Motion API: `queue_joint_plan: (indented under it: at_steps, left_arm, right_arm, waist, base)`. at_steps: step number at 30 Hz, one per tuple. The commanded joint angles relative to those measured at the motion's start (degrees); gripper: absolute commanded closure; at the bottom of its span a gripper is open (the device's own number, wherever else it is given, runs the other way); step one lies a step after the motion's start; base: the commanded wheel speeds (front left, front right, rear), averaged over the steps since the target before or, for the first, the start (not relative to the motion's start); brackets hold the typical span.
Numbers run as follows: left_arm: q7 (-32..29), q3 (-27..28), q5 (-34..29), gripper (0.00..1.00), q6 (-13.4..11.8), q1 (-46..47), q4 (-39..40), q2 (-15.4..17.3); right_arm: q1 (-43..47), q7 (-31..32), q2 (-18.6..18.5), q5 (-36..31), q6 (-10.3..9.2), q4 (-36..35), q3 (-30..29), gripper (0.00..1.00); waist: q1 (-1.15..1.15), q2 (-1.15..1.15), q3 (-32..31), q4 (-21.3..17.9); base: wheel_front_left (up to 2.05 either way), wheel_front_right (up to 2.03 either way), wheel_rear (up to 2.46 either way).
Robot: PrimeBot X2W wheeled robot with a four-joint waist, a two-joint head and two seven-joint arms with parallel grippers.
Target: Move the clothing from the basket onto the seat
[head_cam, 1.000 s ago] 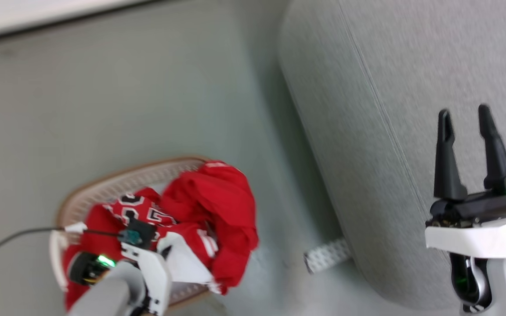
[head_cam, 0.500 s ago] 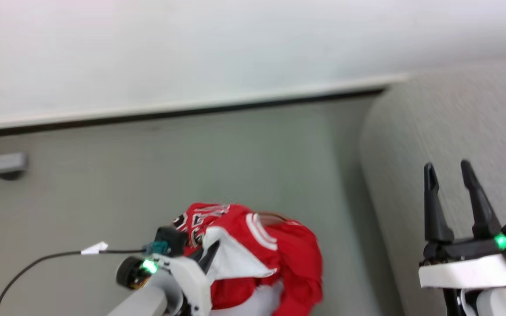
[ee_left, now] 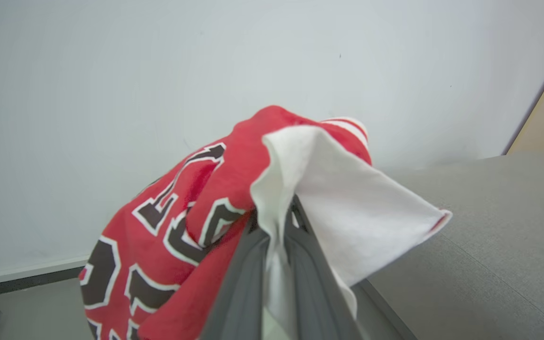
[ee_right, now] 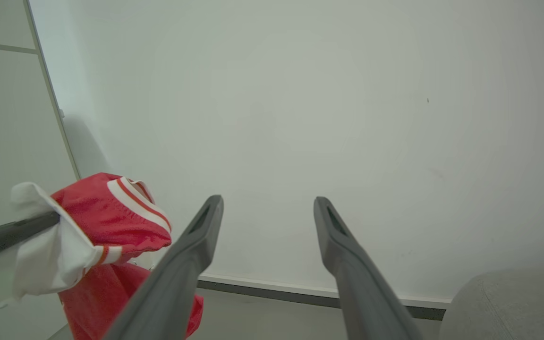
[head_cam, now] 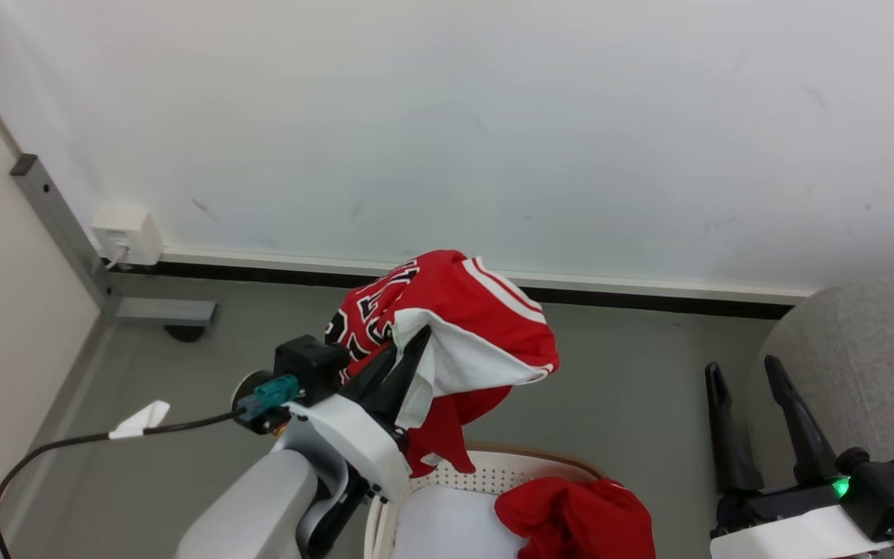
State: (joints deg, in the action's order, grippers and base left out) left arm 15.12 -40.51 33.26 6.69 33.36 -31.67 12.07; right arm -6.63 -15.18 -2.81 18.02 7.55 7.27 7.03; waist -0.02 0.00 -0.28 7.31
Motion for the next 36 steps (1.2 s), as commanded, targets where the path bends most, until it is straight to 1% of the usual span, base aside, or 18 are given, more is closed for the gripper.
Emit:
queue_joint_plan:
  at_steps: [1,8,13,18,28,32,36]
  left_arm:
    - [0.0,0.5,-0.4,1.0,-0.2,-0.8,1.0,0.5]
    - [-0.4,0.9,-1.9,1.0,-0.8,1.6,8.6,0.6]
    - [-1.8,0.5,-2.7,1.0,-1.6,2.6,14.0,1.1]
    - [-3.5,0.2,-2.1,1.0,-2.5,1.9,18.5,1.4]
    - [-4.9,-0.6,-1.9,1.0,-3.6,1.1,21.8,1.6]
    - [-5.2,-1.0,-1.8,1.0,-3.6,1.0,22.5,1.5]
    - [-5.6,-2.3,-1.7,1.0,-3.2,0.8,23.5,0.6]
  right_arm:
    - [0.9,0.1,-0.1,0.6,-0.12,0.2,0.3,0.0]
    - [1.0,0.1,-0.2,1.1,-0.12,1.8,4.6,0.0]
    - [0.3,0.1,-0.1,0.6,-0.12,2.6,7.7,0.0]
    - [-0.7,0.1,-0.1,-0.2,-0.12,2.9,9.9,0.0]
    - [-1.9,0.1,-0.2,-1.6,-0.12,5.7,15.4,0.0]
    - [-4.0,0.1,-0.2,-1.0,-0.12,8.8,19.3,0.0]
    - [-7.3,0.1,-0.2,0.6,-0.12,13.3,23.7,0.0]
  waist:
    - [0.02,0.0,-1.3,1.6]
    - [0.02,0.0,-2.2,3.9]
    - [0.02,0.0,-2.6,4.6]
    - [0.02,0.0,-3.1,5.1]
    - [0.02,0.0,-3.8,5.6]
    - [0.02,0.0,-3.7,5.8]
    - [0.02,0.0,-3.7,6.8]
  base:
    - [0.0,0.0,0.0]
    - [0.0,0.0,0.0]
    - [0.0,0.0,0.0]
    - [0.0,0.0,0.0]
    - [0.0,0.0,0.0]
    - [0.0,0.0,0.0]
    - [0.0,0.0,0.0]
